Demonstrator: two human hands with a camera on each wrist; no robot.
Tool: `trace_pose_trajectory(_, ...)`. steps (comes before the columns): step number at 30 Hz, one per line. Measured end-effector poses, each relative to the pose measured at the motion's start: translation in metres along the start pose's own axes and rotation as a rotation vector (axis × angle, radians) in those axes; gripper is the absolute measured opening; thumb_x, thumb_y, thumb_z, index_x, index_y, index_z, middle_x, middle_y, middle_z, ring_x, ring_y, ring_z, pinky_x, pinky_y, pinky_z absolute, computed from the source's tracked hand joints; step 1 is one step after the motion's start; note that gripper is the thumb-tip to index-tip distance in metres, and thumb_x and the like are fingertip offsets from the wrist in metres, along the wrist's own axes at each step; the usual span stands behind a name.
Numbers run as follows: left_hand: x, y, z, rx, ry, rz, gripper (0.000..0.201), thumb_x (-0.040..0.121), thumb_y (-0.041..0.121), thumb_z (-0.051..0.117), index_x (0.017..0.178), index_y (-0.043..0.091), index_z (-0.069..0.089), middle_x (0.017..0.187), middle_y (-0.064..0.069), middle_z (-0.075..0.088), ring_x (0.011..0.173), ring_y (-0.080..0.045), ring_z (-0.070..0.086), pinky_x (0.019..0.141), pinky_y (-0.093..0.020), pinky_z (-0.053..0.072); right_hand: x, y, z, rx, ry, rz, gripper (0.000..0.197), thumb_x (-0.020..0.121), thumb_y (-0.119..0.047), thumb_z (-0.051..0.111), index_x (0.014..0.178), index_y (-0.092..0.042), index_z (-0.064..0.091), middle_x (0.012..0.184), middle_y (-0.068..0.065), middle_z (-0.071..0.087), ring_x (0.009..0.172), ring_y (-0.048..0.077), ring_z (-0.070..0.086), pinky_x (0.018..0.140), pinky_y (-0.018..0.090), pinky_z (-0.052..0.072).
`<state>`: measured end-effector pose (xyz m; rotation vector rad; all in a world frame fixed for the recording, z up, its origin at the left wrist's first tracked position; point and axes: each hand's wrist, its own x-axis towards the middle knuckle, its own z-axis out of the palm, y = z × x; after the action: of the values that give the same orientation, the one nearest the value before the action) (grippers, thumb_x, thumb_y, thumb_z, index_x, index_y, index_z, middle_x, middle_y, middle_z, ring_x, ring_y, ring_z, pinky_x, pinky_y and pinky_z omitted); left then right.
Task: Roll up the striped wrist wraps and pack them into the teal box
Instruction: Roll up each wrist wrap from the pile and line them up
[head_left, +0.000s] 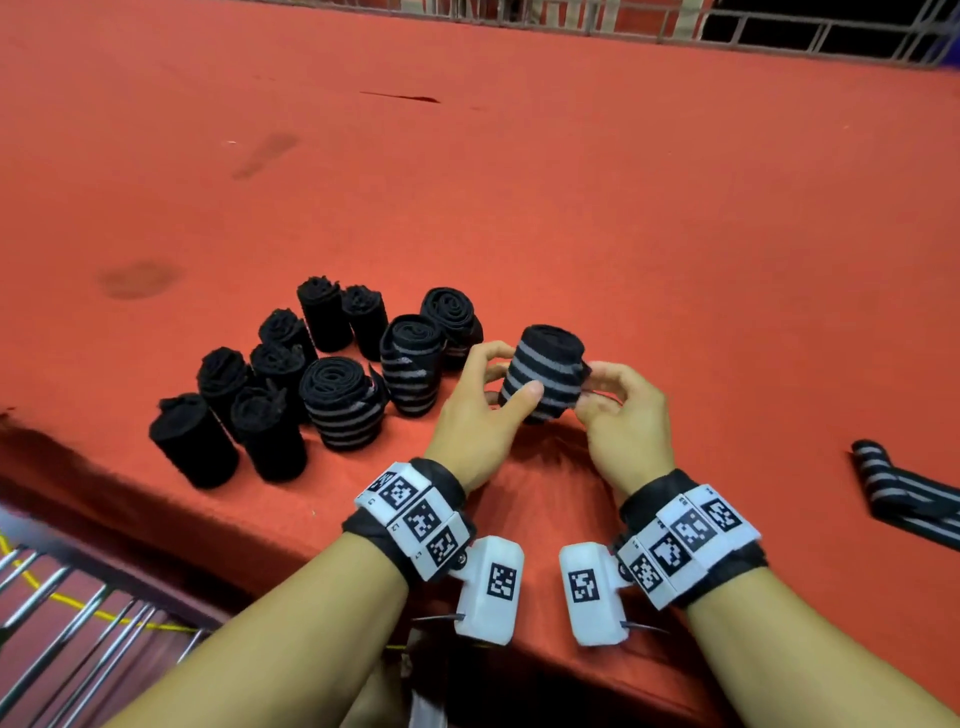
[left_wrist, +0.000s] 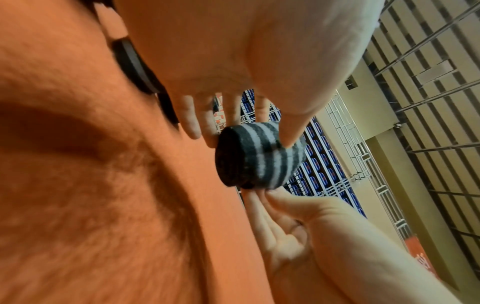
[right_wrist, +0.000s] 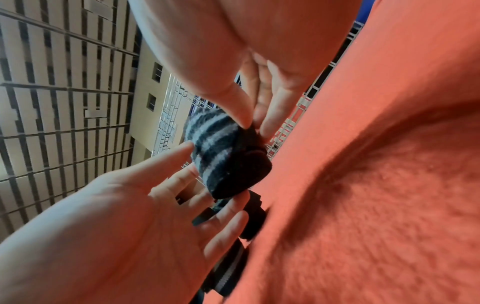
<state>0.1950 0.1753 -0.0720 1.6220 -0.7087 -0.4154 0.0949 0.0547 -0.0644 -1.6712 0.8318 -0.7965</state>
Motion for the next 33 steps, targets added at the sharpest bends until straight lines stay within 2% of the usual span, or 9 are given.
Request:
trace_pose_trajectory(4, 0.012, -0.006, 0.005, 0.019, -0.003, -0.019, 0.044, 0.079, 0.039, 0.071, 0.118, 0.028, 0.053, 0.121, 0.019, 0.06, 0.115, -0.002, 0.058, 0.106, -0.035, 0.046, 0.015, 0.0, 0.014, 0.104, -0.079, 0.067, 0.051, 0.08, 0.018, 0.059, 0.121, -0.013, 0.062, 0.116, 0.0, 0.069, 0.111, 0.016, 0.066, 0.101, 0.036, 0.053)
trace_pose_trajectory(7, 0.024, -0.017, 0.009, 0.057, 0.006, -0.054, 0.059, 0.073, 0.047, 0.07, 0.127, 0.032, 0.051, 0.13, 0.019, 0.059, 0.129, -0.002, 0.05, 0.113, -0.034, 0.04, 0.033, -0.005, 0.022, 0.105, -0.099, 0.054, 0.058, 0.081, 0.018, 0.059, 0.132, -0.009, 0.055, 0.123, 0.004, 0.064, 0.116, 0.012, 0.06, 0.104, 0.025, 0.047)
trace_pose_trajectory(12, 0.044, -0.021, 0.011, -0.016, 0.007, -0.106, 0.061, 0.08, 0.024, 0.076, 0.131, 0.039, 0.046, 0.128, 0.021, 0.057, 0.119, 0.014, 0.051, 0.111, -0.03, 0.041, 0.061, 0.007, 0.041, 0.024, -0.15, 0.008, 0.05, 0.084, 0.013, 0.059, 0.122, -0.019, 0.059, 0.134, 0.013, 0.054, 0.116, 0.017, 0.063, 0.105, 0.031, 0.05)
trace_pose_trajectory(15, 0.053, -0.029, 0.015, 0.06, -0.015, -0.11, 0.071, 0.07, 0.042, 0.073, 0.134, 0.051, 0.045, 0.141, 0.01, 0.056, 0.132, -0.003, 0.05, 0.116, -0.04, 0.038, 0.075, 0.024, 0.044, -0.08, -0.23, 0.062, 0.054, 0.08, -0.001, 0.061, 0.131, -0.018, 0.059, 0.133, 0.006, 0.06, 0.117, 0.019, 0.063, 0.107, 0.043, 0.049)
trace_pose_trajectory(19, 0.055, -0.028, 0.021, 0.123, -0.05, -0.094, 0.057, 0.072, 0.043, 0.072, 0.121, 0.06, 0.05, 0.133, 0.01, 0.062, 0.129, -0.009, 0.054, 0.113, -0.045, 0.041, 0.074, 0.025, 0.032, -0.146, -0.286, 0.091, 0.062, 0.08, 0.002, 0.069, 0.138, -0.016, 0.056, 0.126, -0.001, 0.067, 0.119, 0.014, 0.06, 0.112, 0.04, 0.043)
trace_pose_trajectory(21, 0.053, -0.017, 0.021, 0.12, -0.028, -0.109, 0.054, 0.069, 0.042, 0.071, 0.118, 0.055, 0.052, 0.133, 0.01, 0.06, 0.129, -0.011, 0.054, 0.113, -0.045, 0.041, 0.071, 0.021, 0.025, -0.138, -0.287, 0.121, 0.068, 0.082, 0.003, 0.073, 0.145, -0.01, 0.049, 0.136, 0.004, 0.061, 0.126, 0.016, 0.056, 0.114, 0.039, 0.041)
trace_pose_trajectory(24, 0.047, -0.005, 0.023, 0.218, 0.075, -0.187, 0.085, 0.074, 0.038, 0.071, 0.151, 0.023, 0.037, 0.153, -0.006, 0.04, 0.141, -0.021, 0.042, 0.117, -0.045, 0.035, 0.065, 0.013, 0.012, -0.158, -0.271, 0.149, 0.075, 0.083, -0.001, 0.076, 0.149, -0.006, 0.04, 0.147, 0.011, 0.051, 0.134, 0.022, 0.051, 0.115, 0.04, 0.04)
trace_pose_trajectory(28, 0.031, 0.023, 0.036, 0.331, 0.189, -0.111, 0.078, 0.084, 0.027, 0.074, 0.15, 0.017, 0.034, 0.149, -0.009, 0.029, 0.135, -0.026, 0.045, 0.116, -0.041, 0.035, 0.052, 0.002, -0.02, -0.189, -0.211, 0.083, 0.057, 0.084, -0.008, 0.078, 0.136, -0.006, 0.056, 0.129, 0.007, 0.062, 0.123, 0.02, 0.059, 0.11, 0.04, 0.044)
trace_pose_trajectory(33, 0.003, 0.062, 0.084, 0.389, 0.186, 0.105, 0.045, 0.082, 0.024, 0.072, 0.125, 0.024, 0.057, 0.12, 0.001, 0.045, 0.107, -0.021, 0.056, 0.102, -0.038, 0.044, 0.024, -0.005, -0.089, -0.167, -0.075, 0.055, 0.035, 0.082, -0.011, 0.08, 0.115, -0.015, 0.068, 0.103, -0.003, 0.068, 0.105, 0.017, 0.066, 0.102, 0.04, 0.05)
